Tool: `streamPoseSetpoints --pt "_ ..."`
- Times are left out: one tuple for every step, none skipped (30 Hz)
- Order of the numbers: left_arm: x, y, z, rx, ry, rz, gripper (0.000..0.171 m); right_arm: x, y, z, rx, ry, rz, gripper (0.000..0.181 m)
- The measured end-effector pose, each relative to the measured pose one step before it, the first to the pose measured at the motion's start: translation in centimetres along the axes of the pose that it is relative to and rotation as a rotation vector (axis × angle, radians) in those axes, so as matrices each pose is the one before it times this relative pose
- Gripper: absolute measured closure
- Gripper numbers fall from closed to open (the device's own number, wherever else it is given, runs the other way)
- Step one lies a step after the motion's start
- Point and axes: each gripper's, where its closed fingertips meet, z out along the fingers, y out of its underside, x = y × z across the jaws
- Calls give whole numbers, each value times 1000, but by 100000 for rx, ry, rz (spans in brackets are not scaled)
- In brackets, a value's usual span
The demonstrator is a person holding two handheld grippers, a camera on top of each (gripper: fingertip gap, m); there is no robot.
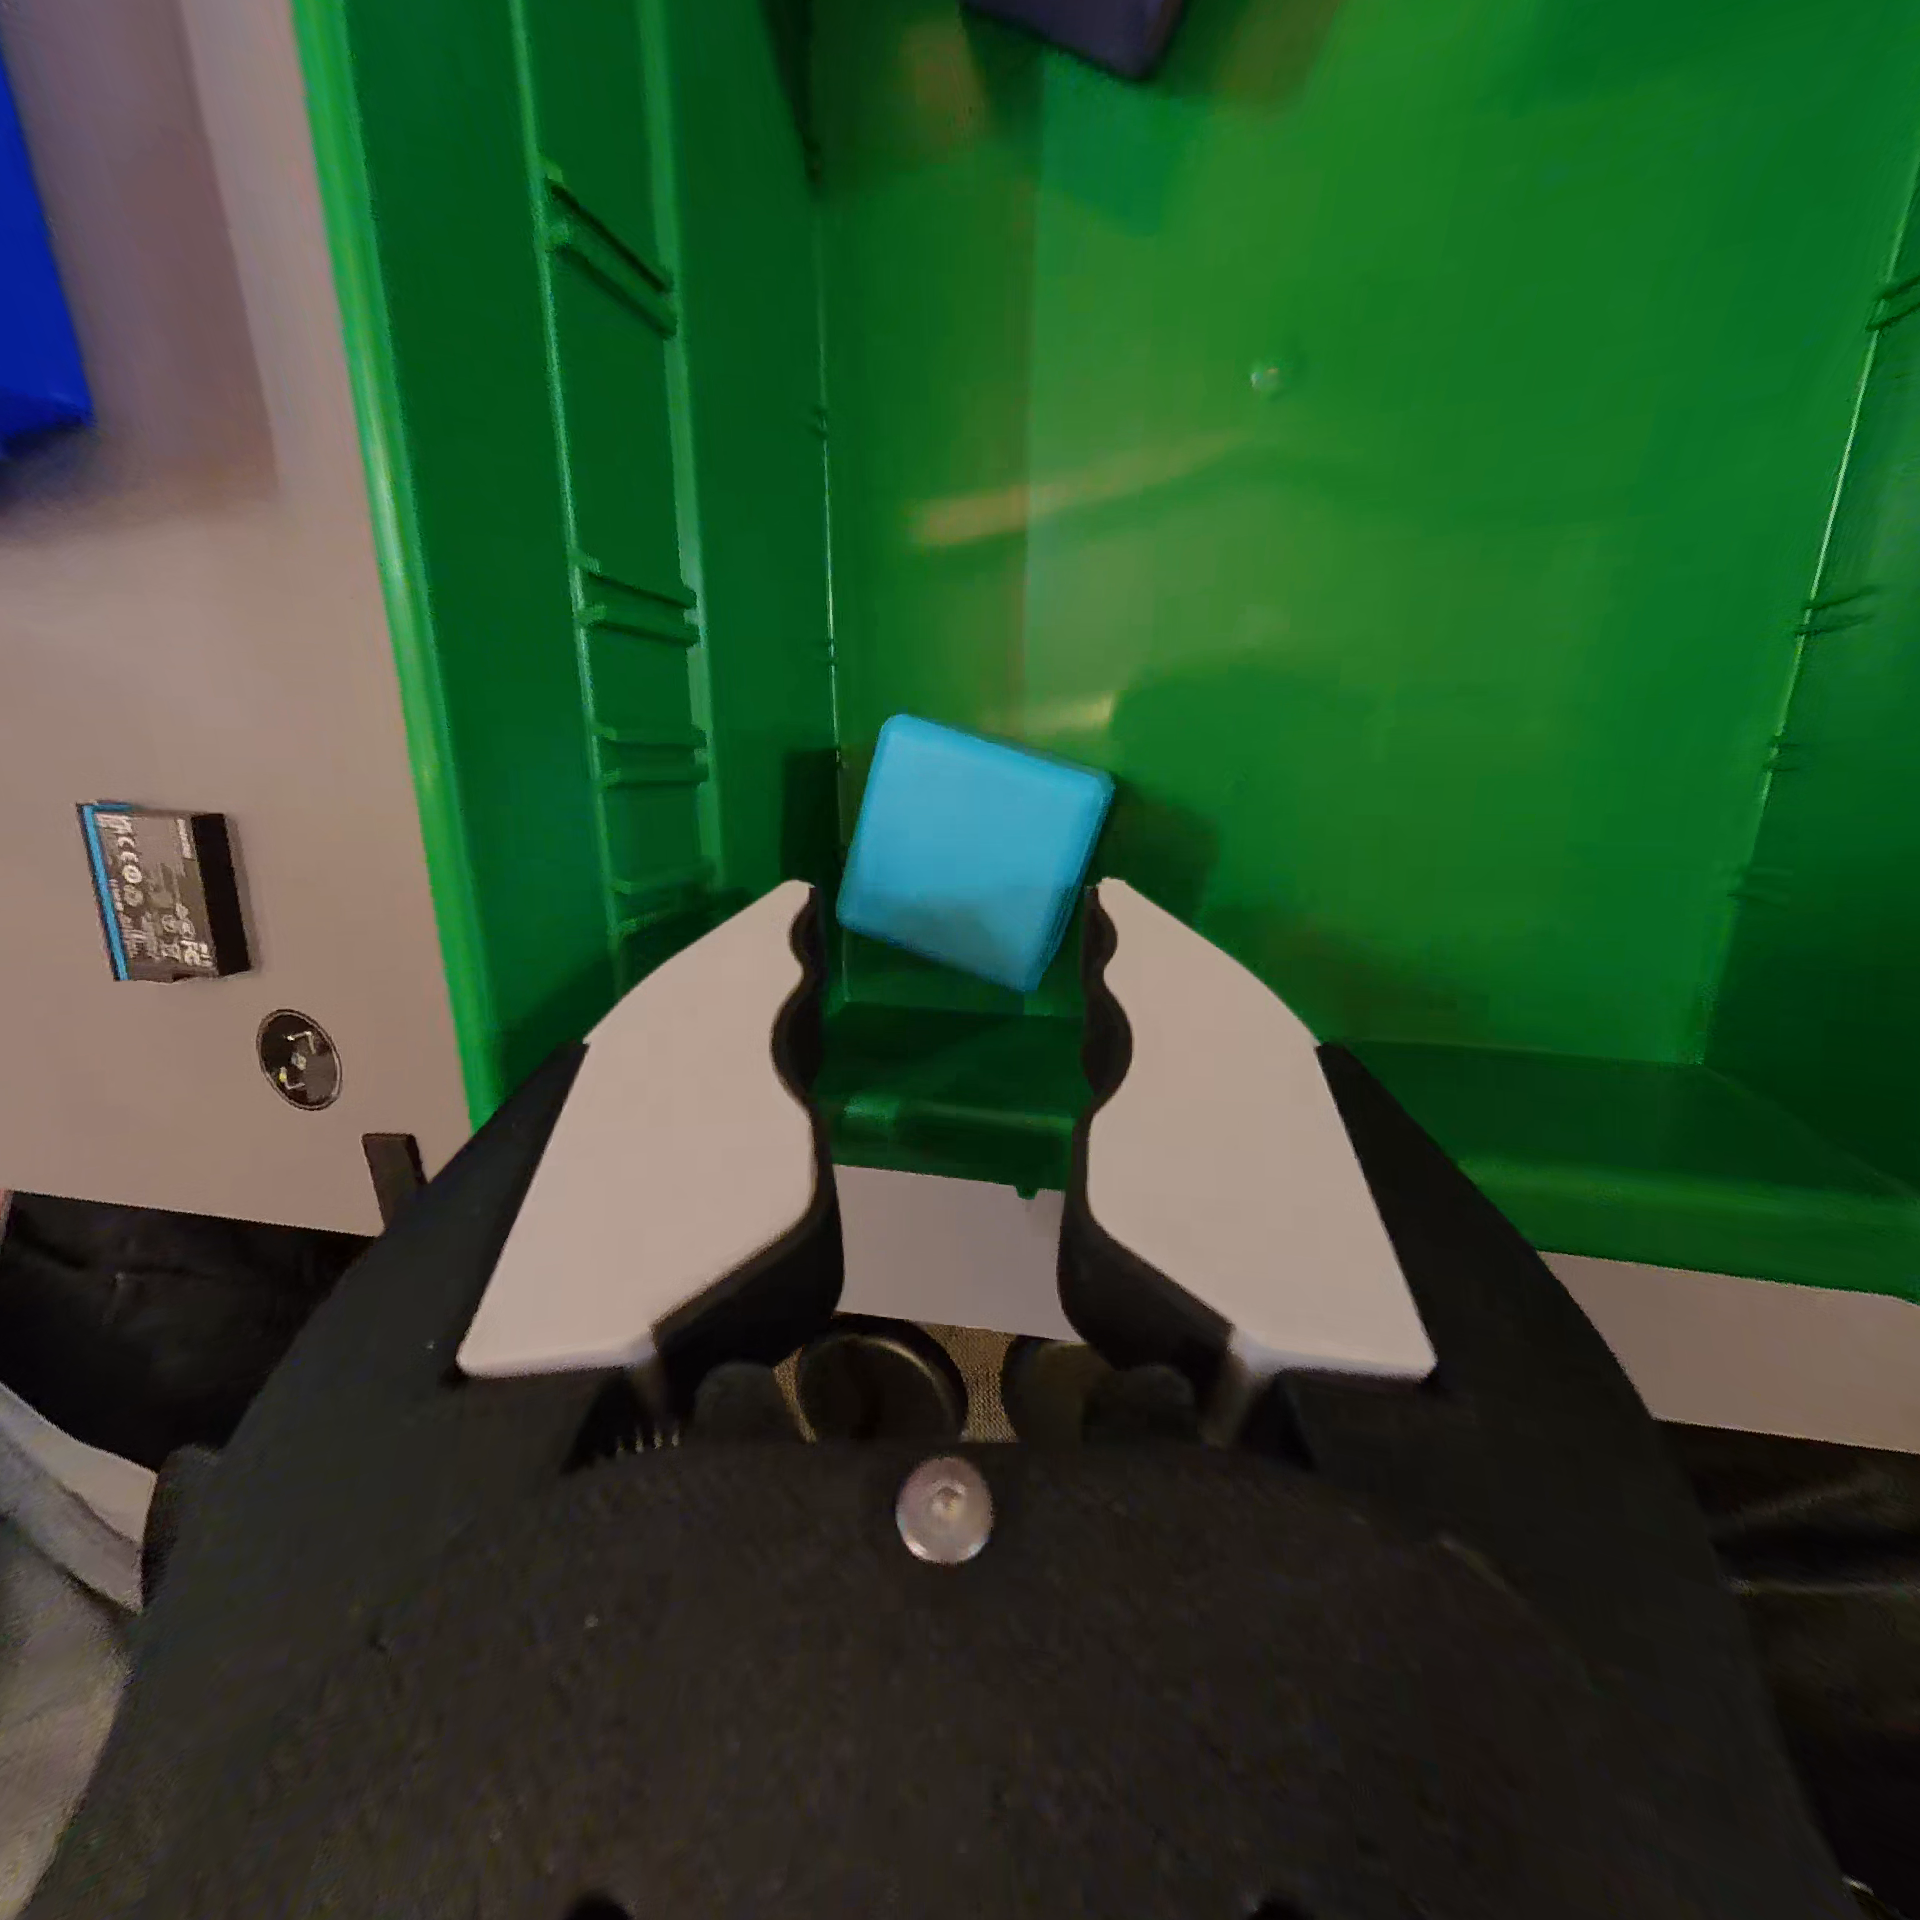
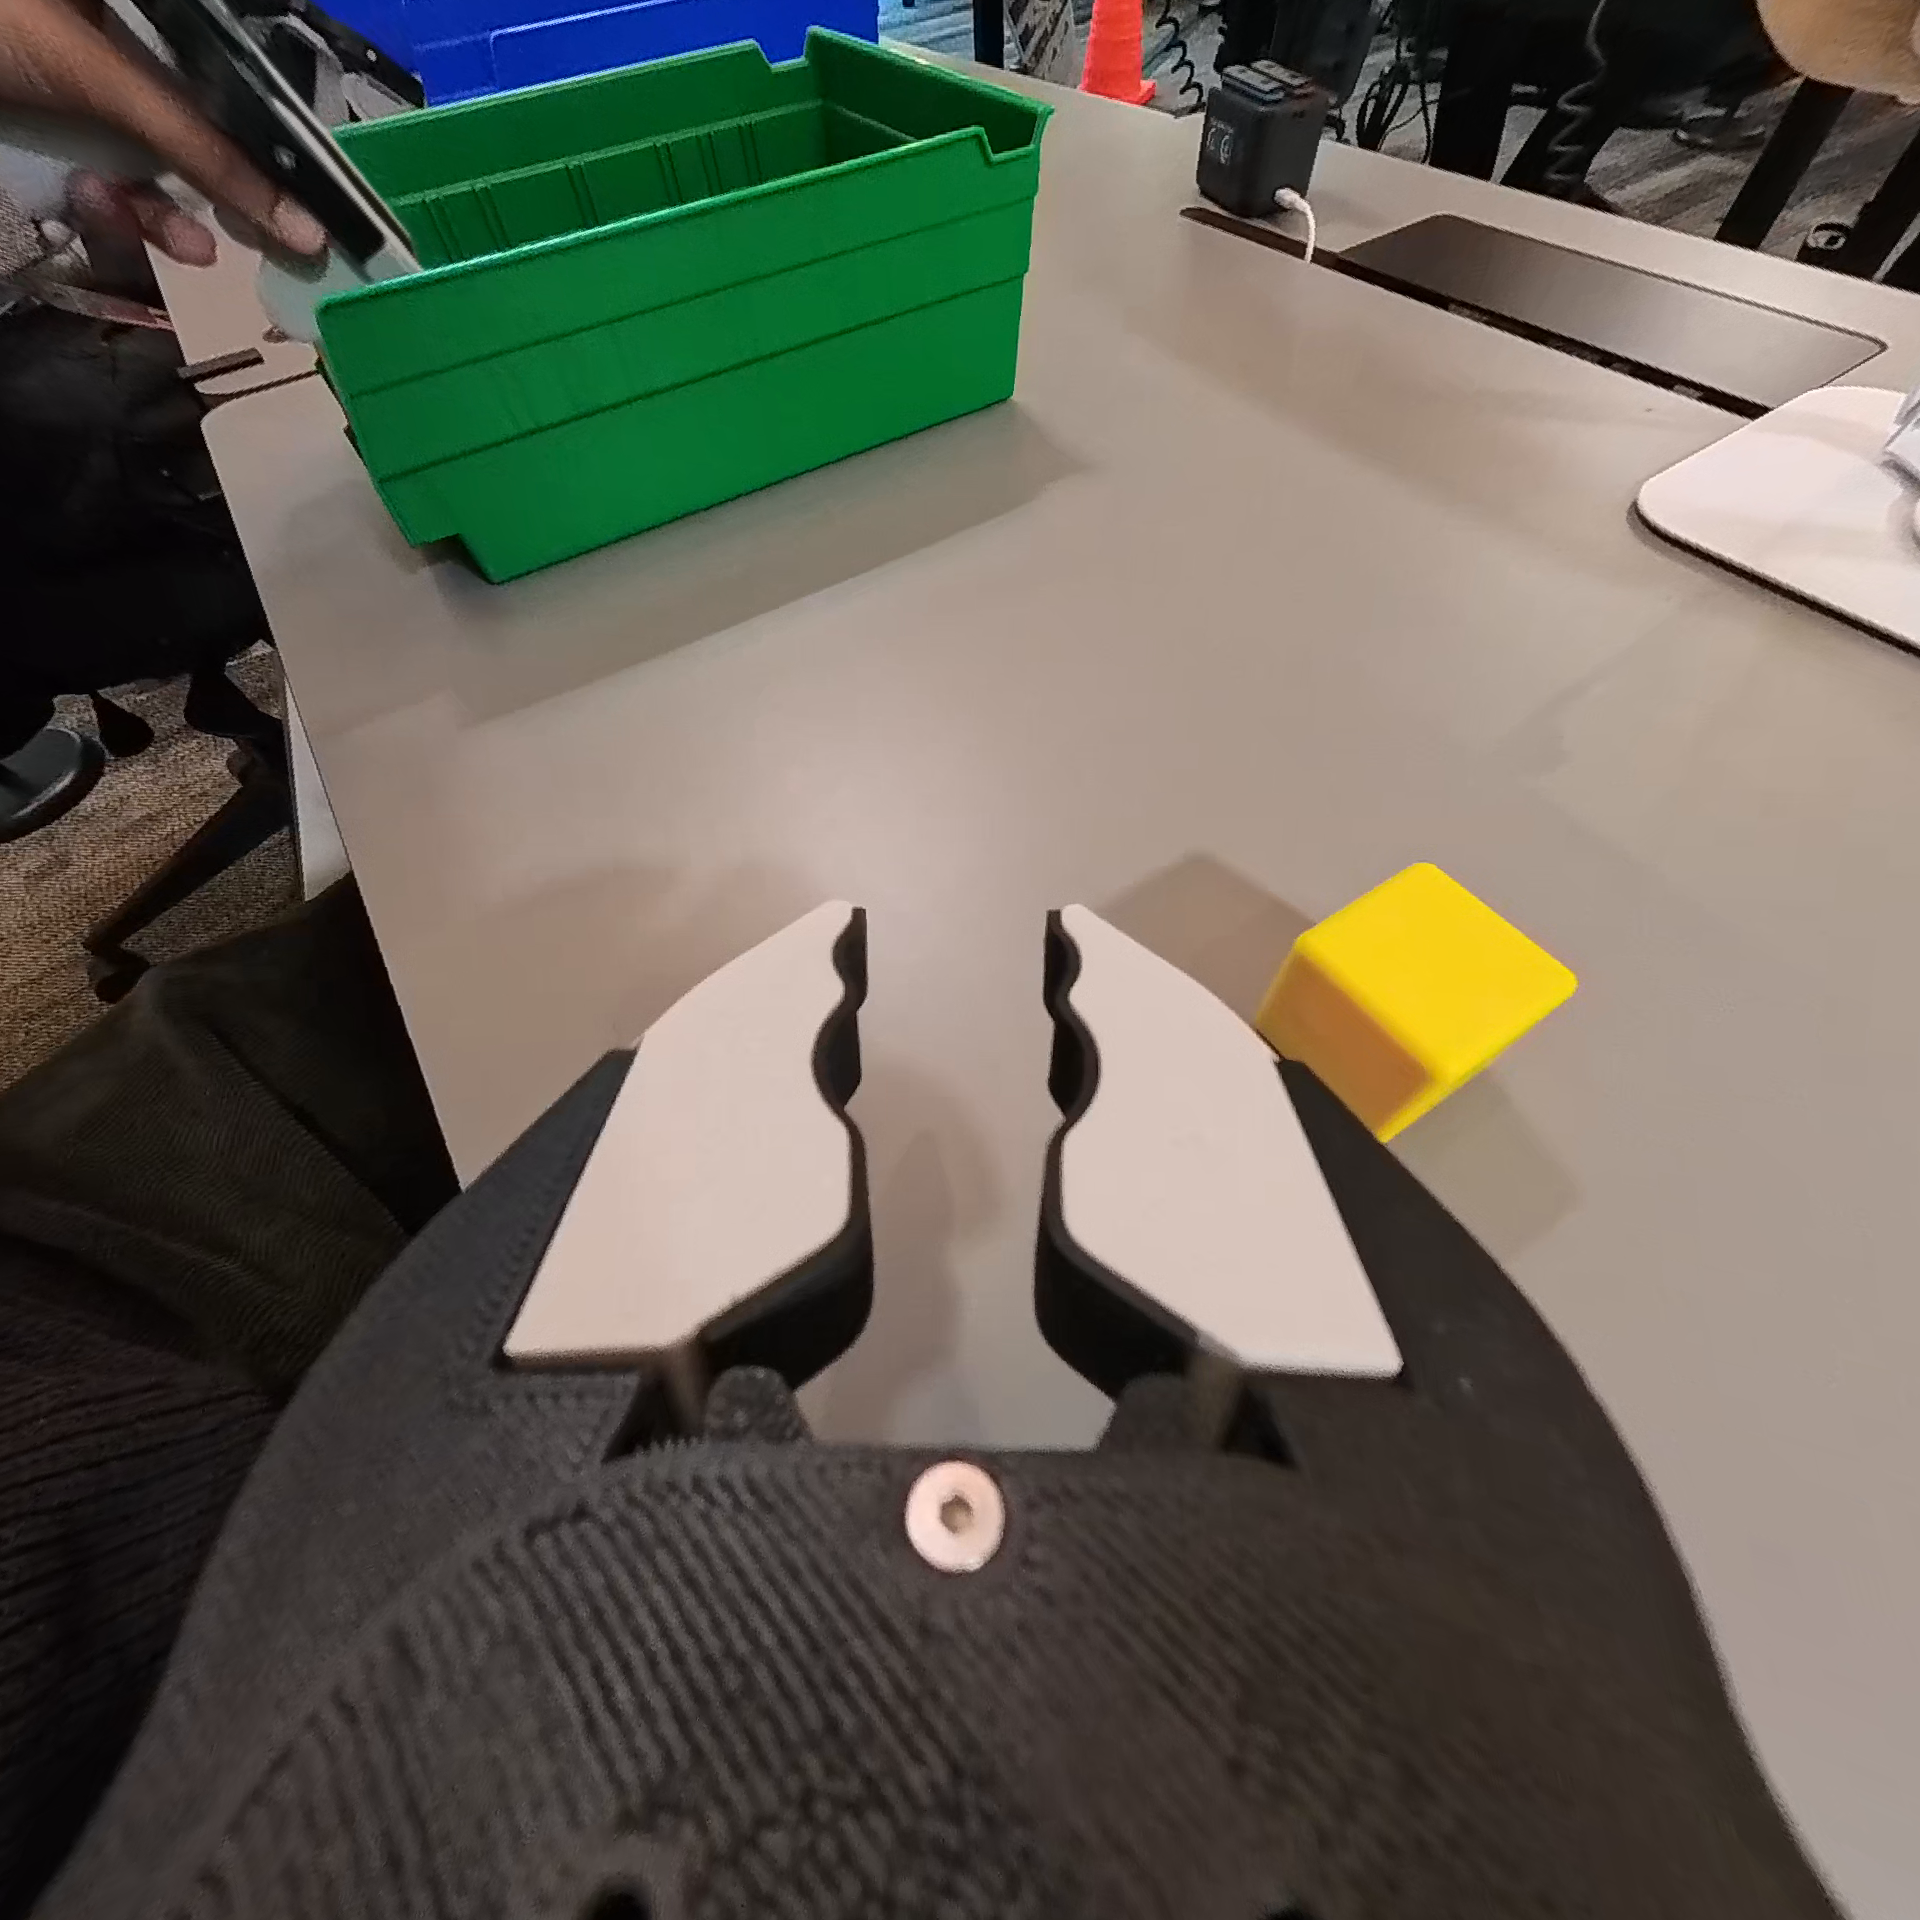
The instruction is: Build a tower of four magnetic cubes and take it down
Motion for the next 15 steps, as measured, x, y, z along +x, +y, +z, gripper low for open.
streamPoseSetpoints --pt "175 309 242 -1741 1139 -81 121 13 -15 -2 42 33 11 148" --pt "173 277 279 -1783 641 421 120 -10 -33 0 115 -34 63 148" --pt "-199 -31 175 96 -2243 835 118 2 -8 10 29 -43 42 148" --pt "-92 -103 83 152 -1129 111 119 -5 15 15 -111 -4 -45 148" --pt "1 -153 35 320 -16 -572 119 -7 32 17 -165 16 -113 148" --pt "166 -265 0 1311 1015 -415 119 -7 21 29 -113 16 -97 148" --pt "267 -284 -22 1741 1686 -198 120 -19 1 9 -37 -23 -43 148" --pt "218 -235 -12 1344 1363 -184 119 -16 0 8 -28 -47 8 148" --pt "133 -122 -5 585 809 89 121 -1 1 6 -36 4 28 148" --pt "74 -65 1 151 179 869 122 9 9 18 -62 50 1 148" --pt "139 -79 1 284 272 1980 123 10 21 -2 -89 78 2 148" --pt "185 -96 10 463 296 2635 123 33 34 -9 -89 131 61 148" --pt "161 -115 17 371 45 2234 122 21 33 -31 -91 152 90 148" --pt "92 -149 48 216 -317 1773 122 49 53 -55 -79 217 73 148" --pt "23 -165 72 150 -541 1102 122 59 65 -82 -78 294 40 148"
